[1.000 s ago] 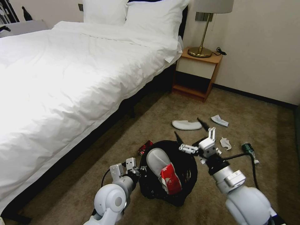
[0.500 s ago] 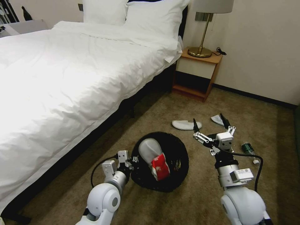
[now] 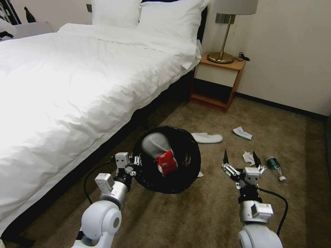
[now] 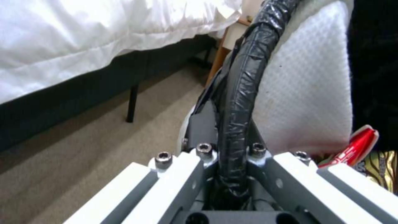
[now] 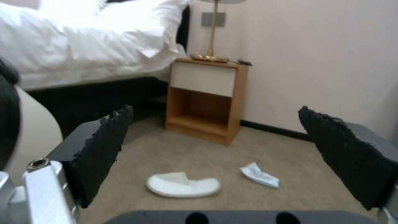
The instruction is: Pick up the trash bin, then pick up the garbage on the floor and place it into the trash bin.
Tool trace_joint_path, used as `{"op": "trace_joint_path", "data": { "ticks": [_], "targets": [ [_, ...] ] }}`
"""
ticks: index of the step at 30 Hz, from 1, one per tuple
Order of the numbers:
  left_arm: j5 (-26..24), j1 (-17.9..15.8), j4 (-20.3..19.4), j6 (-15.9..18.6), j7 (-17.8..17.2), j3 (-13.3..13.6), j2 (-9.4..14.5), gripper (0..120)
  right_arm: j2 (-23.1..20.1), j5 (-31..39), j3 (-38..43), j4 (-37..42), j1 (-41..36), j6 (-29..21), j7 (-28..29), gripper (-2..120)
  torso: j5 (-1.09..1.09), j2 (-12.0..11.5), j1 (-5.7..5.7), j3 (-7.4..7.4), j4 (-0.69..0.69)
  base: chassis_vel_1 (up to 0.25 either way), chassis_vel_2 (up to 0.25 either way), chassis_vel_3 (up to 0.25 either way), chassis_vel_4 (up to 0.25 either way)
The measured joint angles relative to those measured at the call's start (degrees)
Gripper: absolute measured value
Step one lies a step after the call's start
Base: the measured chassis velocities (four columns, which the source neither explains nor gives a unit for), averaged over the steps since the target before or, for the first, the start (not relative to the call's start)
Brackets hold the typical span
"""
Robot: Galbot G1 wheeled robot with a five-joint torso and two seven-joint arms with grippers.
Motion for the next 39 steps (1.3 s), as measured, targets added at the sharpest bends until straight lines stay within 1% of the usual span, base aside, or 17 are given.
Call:
{"op": "trace_joint_path", "data": {
  "ticks": [3, 8, 10, 17, 21, 27, 31, 34, 39],
  "targets": [
    [-0.4, -0.2, 0.0, -0.1, 0.0, 0.2, 0.4, 0, 0.6, -0.5, 0.5, -1.6, -0.6, 1.2, 0.1, 100, 0.01, 0.0, 0.0, 0.0, 0.0, 0.0, 0.0, 0.0, 0.0],
    [-0.6, -0.3, 0.3, -0.1, -0.2, 0.7, 0.4, 0, 1.0, -1.5, 0.8, -2.9, -0.9, 2.2, -0.1, 100, 0.01, 0.0, 0.0, 0.0, 0.0, 0.0, 0.0, 0.0, 0.0],
    [-0.6, -0.1, 0.9, -0.1, -0.4, 1.4, 0.2, 0, 1.1, -2.7, 0.7, -3.9, -1.0, 2.9, -0.6, 100, 0.01, 0.0, 0.0, 0.0, 0.0, 0.0, 0.0, 0.0, 0.0],
    [-0.3, 0.5, 1.7, 0.1, -0.7, 2.1, -0.1, 0, 1.1, -3.5, 0.5, -4.8, -0.8, 3.2, -0.9, 100, 0.01, 0.0, 0.0, 0.0, 0.0, 0.0, 0.0, 0.0, 0.0],
    [0.0, 1.0, 1.9, 1.5, -1.4, 2.4, -0.2, 0, 1.2, -4.1, 0.4, -5.9, 0.2, 3.2, -1.5, 100, 0.01, 0.0, 0.0, 0.0, 0.0, 0.0, 0.0, 0.0, 0.0],
    [0.2, 1.4, 2.2, 2.3, -1.8, 2.7, -0.4, 0, 1.3, -5.3, 0.1, -7.4, 1.3, 3.5, -1.6, 100, 0.01, 0.0, 0.0, 0.0, 0.01, -0.014, 0.006, 0.024, -0.003],
    [0.3, 1.7, 2.4, 2.6, -2.1, 2.8, -0.5, 0, 1.3, -5.7, 0.0, -7.9, 1.7, 3.8, -1.6, 100, 0.01, 0.0, 0.0, 0.0, 0.01, -0.153, 0.024, 0.12, -0.019],
    [0.3, 2.1, 2.5, 2.9, -2.3, 3.4, -0.8, 0, 1.4, -6.3, 0.0, -8.5, 2.2, 3.8, -1.1, 100, 0.01, 0.0, 0.0, 0.0, 0.0, -0.213, 0.053, 0.237, -0.069],
    [0.4, 2.6, 2.5, 3.2, -2.5, 3.8, -1.1, 0, 1.6, -6.3, -0.1, -8.9, 2.7, 3.9, -0.6, 100, 0.02, 0.0, 0.0, 0.0, 0.0, -0.265, 0.156, 0.258, -0.172]
  ]
}}
